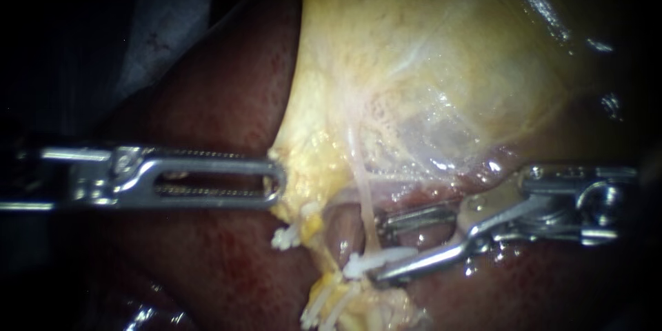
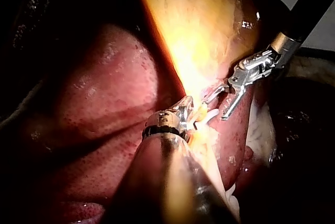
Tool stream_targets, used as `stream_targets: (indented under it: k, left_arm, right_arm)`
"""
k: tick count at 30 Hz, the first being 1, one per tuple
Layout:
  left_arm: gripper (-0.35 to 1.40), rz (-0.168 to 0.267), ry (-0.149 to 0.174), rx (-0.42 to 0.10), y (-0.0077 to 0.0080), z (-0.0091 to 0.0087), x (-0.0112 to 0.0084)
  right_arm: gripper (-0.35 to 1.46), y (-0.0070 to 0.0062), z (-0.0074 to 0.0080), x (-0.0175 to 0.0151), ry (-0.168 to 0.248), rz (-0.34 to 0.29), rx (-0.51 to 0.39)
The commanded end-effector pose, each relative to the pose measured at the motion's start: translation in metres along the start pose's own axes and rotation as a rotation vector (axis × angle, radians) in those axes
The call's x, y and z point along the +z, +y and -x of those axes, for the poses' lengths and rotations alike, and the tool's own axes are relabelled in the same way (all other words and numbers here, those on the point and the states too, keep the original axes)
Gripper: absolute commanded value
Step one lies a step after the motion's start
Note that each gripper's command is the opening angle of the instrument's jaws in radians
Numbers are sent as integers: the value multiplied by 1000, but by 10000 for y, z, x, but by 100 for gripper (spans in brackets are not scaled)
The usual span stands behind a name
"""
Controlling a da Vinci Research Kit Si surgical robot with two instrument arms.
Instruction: Going back first clip right tube
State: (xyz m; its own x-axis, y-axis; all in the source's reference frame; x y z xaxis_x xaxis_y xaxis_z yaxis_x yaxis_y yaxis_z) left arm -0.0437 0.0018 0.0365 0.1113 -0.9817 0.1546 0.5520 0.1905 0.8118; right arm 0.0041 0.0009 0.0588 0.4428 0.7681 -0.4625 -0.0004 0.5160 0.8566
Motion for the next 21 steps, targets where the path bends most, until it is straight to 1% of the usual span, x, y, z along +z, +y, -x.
stream_targets:
  k: [1,6,8,10,14,17,21]
  left_arm:
    - [-35,-1,0,0,0,0,0]
    - [-35,-1,0,0,1,0,0]
    - [-35,-1,0,0,1,0,0]
    - [-35,-1,0,0,1,0,0]
    - [-35,-1,0,1,2,0,1]
    - [-35,-1,0,1,4,0,2]
    - [-35,0,0,2,7,0,3]
  right_arm:
    - [51,-2,-2,-5,2,1,-1]
    - [51,-9,-8,-23,14,12,-23]
    - [52,-12,-13,-33,22,21,-34]
    - [52,-14,-19,-43,26,25,-49]
    - [53,-17,-36,-68,43,46,-83]
    - [55,-17,-48,-79,55,68,-119]
    - [58,-18,-59,-88,66,89,-150]
